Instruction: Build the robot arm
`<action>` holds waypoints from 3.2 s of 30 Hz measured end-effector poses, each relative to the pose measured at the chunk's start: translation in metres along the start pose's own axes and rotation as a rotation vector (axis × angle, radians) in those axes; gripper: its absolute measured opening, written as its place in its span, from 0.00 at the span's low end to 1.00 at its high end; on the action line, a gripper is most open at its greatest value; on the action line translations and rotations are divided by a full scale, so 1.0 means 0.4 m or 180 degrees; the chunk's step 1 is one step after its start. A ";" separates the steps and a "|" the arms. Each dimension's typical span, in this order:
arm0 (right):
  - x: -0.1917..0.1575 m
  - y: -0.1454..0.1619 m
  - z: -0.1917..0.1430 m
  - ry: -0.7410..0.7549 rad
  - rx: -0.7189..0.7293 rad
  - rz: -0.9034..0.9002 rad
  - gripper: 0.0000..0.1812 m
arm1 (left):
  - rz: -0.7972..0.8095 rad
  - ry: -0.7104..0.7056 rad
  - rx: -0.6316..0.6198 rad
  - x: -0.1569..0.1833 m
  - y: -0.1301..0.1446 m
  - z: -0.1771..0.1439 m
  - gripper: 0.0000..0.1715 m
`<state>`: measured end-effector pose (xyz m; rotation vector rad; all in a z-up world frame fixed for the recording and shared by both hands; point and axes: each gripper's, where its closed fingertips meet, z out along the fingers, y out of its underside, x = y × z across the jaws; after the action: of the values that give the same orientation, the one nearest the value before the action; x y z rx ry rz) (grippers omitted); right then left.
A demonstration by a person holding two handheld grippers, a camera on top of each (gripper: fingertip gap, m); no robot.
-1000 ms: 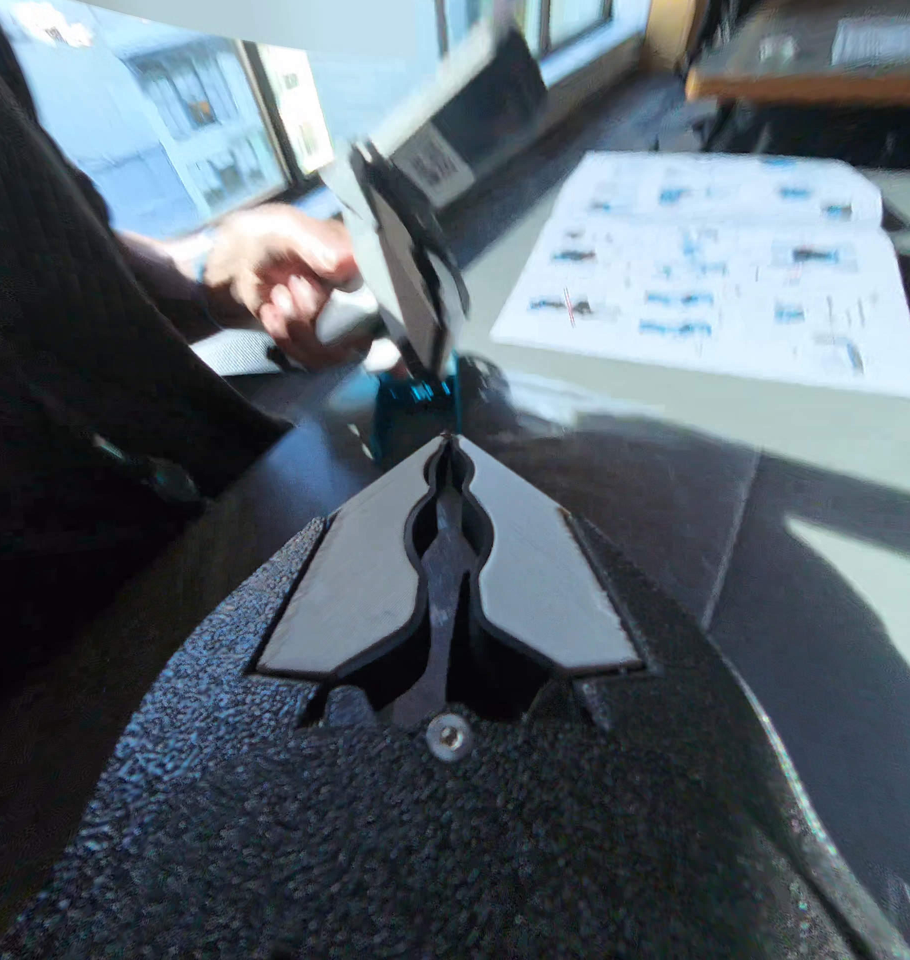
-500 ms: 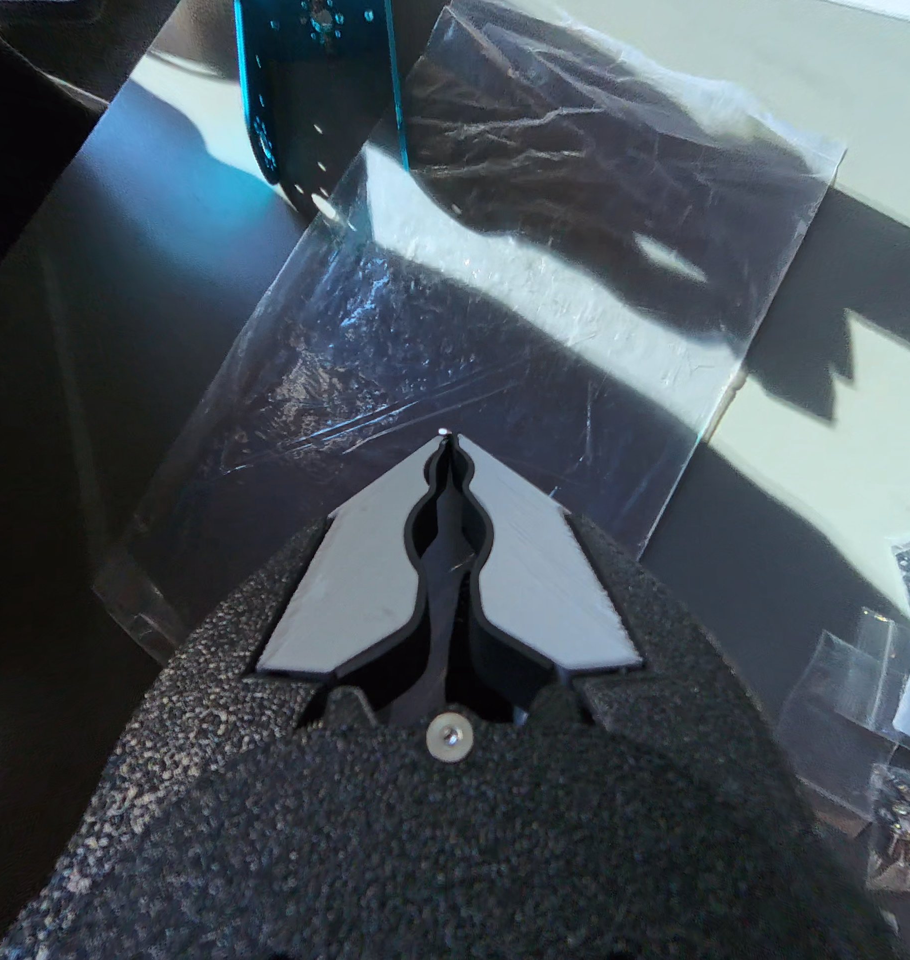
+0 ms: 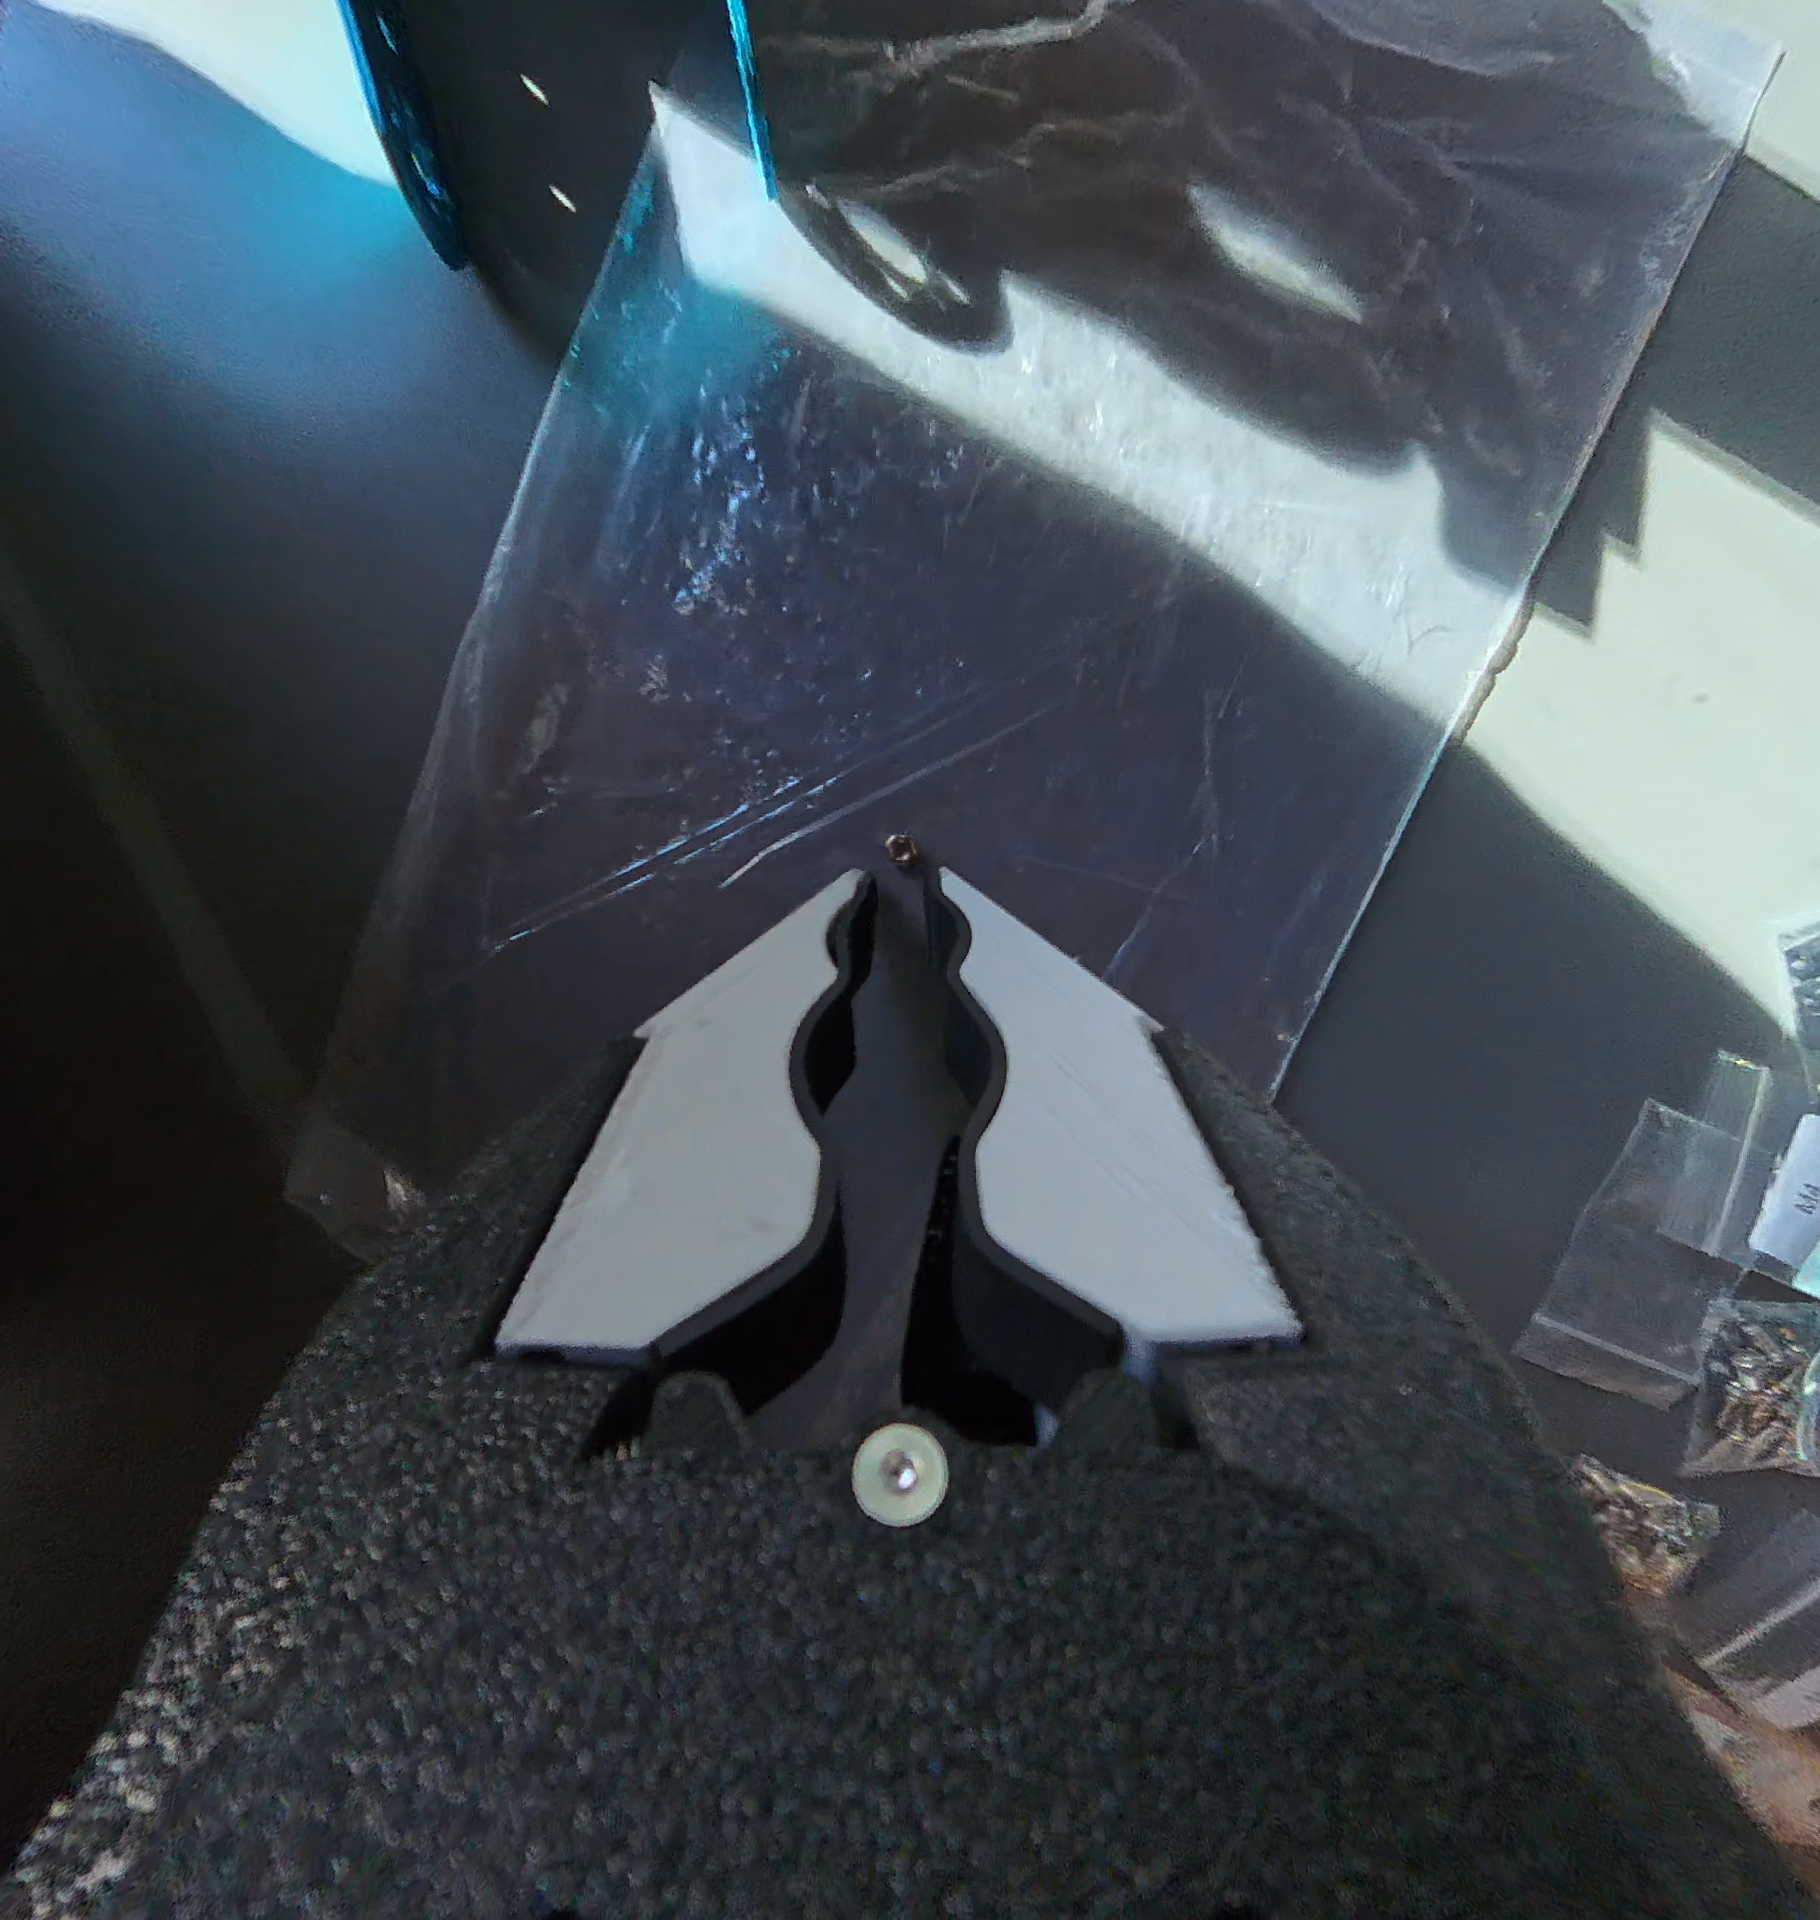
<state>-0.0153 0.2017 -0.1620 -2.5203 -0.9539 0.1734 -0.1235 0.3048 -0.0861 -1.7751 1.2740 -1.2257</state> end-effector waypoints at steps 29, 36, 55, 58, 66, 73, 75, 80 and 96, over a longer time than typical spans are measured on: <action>-0.003 -0.019 0.014 -0.0388 -0.1029 -0.0886 0.03 | 0.0042 -0.0512 -0.0052 -0.110 0.071 -0.161 0.04; 0.007 -0.021 -0.002 -0.0290 -0.0978 -0.0856 0.03 | 0.0245 -0.0537 -0.0171 -0.092 0.088 -0.155 0.05; 0.029 -0.032 -0.051 -0.0431 -0.0552 -0.1606 0.09 | 0.0507 -0.0333 -0.0307 -0.049 0.092 -0.132 0.06; 0.029 -0.040 -0.058 -0.0433 -0.0373 -0.2193 0.22 | 0.0641 -0.0453 -0.0362 -0.053 0.099 -0.141 0.07; 0.019 -0.018 -0.012 -0.0560 -0.0175 -0.3649 0.10 | 0.0496 -0.0710 -0.0304 -0.024 0.124 -0.149 0.07; -0.005 -0.011 0.001 -0.1010 -0.0574 -0.3770 0.10 | 0.0436 -0.0758 -0.0329 0.002 0.153 -0.164 0.07; -0.002 -0.011 0.002 -0.0985 -0.0654 -0.3847 0.10 | 0.0440 -0.0781 -0.0343 -0.001 0.157 -0.172 0.07; -0.005 -0.018 -0.004 -0.1068 -0.0713 -0.3759 0.08 | 0.0409 -0.0812 -0.0310 -0.008 0.154 -0.183 0.07; -0.021 -0.012 0.001 -0.1224 -0.0840 -0.3636 0.05 | 0.0401 -0.0874 -0.0313 -0.016 0.165 -0.190 0.07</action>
<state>-0.0246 0.1995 -0.1604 -1.7618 -2.5047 0.1700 -0.2183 0.2906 -0.1175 -1.8285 1.2801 -0.8298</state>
